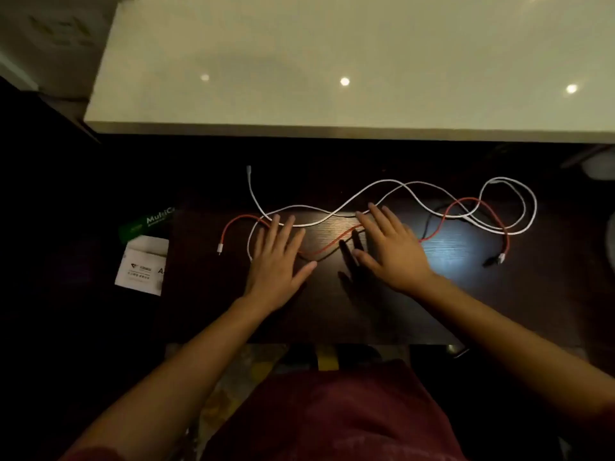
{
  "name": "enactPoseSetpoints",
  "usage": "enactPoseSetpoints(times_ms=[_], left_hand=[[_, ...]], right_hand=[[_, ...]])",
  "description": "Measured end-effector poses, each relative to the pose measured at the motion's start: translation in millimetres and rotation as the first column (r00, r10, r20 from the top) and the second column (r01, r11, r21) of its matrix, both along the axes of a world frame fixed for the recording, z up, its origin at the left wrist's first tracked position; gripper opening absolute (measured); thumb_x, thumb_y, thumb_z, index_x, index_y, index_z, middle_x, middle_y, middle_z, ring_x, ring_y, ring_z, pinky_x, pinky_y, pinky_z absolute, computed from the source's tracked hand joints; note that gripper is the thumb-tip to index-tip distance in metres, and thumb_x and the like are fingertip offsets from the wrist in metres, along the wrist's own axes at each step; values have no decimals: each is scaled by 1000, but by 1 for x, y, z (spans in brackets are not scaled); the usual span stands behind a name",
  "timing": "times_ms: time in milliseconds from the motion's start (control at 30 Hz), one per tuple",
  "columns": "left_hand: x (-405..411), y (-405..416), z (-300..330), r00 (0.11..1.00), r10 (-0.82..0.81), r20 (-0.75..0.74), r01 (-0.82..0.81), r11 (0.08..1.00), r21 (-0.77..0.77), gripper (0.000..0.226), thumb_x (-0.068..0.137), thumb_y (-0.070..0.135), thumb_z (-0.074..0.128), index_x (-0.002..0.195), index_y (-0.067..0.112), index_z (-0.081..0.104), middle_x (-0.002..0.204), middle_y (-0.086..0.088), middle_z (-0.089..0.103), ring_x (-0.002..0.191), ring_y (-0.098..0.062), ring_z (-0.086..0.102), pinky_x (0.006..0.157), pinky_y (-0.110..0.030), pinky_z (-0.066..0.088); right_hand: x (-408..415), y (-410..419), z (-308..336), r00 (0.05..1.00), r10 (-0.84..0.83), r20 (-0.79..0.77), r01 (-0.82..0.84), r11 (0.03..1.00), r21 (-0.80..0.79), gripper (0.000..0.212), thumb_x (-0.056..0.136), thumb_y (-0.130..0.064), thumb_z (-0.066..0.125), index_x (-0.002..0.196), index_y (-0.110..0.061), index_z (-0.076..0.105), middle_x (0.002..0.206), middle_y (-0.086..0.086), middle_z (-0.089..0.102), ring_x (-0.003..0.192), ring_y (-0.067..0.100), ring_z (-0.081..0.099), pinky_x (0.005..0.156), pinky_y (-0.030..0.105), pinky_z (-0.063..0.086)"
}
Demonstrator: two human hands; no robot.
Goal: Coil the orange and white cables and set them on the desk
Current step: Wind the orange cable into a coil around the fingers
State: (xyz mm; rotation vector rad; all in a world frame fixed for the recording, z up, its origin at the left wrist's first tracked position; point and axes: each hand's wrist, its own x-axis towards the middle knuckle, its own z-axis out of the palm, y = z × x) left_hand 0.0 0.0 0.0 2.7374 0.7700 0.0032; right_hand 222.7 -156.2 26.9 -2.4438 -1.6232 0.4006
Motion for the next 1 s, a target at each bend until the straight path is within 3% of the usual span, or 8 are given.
enactPoseSetpoints(times_ms=[233, 333, 400, 500, 600, 800, 933, 1000], left_hand=[[25, -12, -18, 978, -116, -175, 104, 992, -78, 60, 93, 59, 42, 136, 21, 60, 157, -15, 40, 152, -37, 21, 121, -58, 21], [25, -16, -23, 989, -85, -118, 74, 992, -100, 36, 95, 41, 52, 114, 18, 72, 129, -12, 64, 136, -37, 48, 114, -55, 31], [25, -14, -22, 995, -36, -88, 28, 995, -93, 41, 94, 42, 41, 100, 17, 74, 105, -7, 70, 115, -32, 62, 110, -53, 35], [21, -3, -12, 999, 40, -16, -41, 997, -59, 38, 93, 43, 43, 89, 18, 71, 91, -2, 70, 98, -27, 65, 108, -54, 36], [12, 19, 3, 993, 115, 37, -112, 991, -72, 34, 91, 40, 44, 87, 18, 70, 87, -1, 70, 92, -28, 65, 105, -53, 37], [7, 42, 53, 926, 340, 165, -254, 884, -393, 24, 99, 30, 59, 78, 20, 68, 69, 1, 67, 64, -14, 63, 65, -35, 49], [25, 33, 80, 837, 519, 172, -248, 641, -727, 33, 102, 26, 55, 69, 23, 61, 52, 6, 56, 49, -7, 52, 61, -35, 46], [36, 25, 93, 803, 559, 208, -185, 565, -804, 33, 104, 14, 50, 74, 4, 58, 47, 8, 49, 46, -6, 47, 64, -36, 45]], right_hand=[[6, 19, -34, 985, 174, 10, -173, 983, -67, 46, 92, -49, 53, 128, -23, 66, 148, 10, 52, 145, 36, 40, 114, 59, 32], [12, 19, -34, 973, 210, -92, -212, 977, -15, 30, 90, -45, 63, 104, -21, 74, 113, 5, 68, 116, 33, 61, 106, 52, 41], [13, 19, -21, 928, 192, -321, -199, 980, 11, 25, 89, -45, 61, 93, -22, 72, 92, -2, 67, 89, 21, 64, 89, 43, 51], [16, 21, 8, 762, 17, -647, 7, 999, 34, 18, 91, -41, 65, 78, -29, 63, 69, -11, 60, 65, 7, 54, 65, 35, 47], [22, 23, 55, 508, -64, -859, 251, 965, 77, 34, 97, -23, 67, 66, -22, 52, 53, -12, 44, 51, 7, 38, 51, 26, 29], [45, 1, 131, -19, 154, -988, 518, 847, 122, 43, 79, -30, 68, 51, -25, 36, 45, -6, 25, 41, 11, 20, 46, 35, 12], [55, -21, 131, -104, 219, -970, 573, 810, 122, 45, 69, -39, 75, 50, -25, 37, 42, -7, 32, 37, 12, 29, 45, 28, 29], [57, -34, 120, 22, 96, -995, 589, 803, 90, 35, 72, -31, 69, 49, -22, 45, 43, -2, 35, 40, 17, 34, 51, 29, 33]])
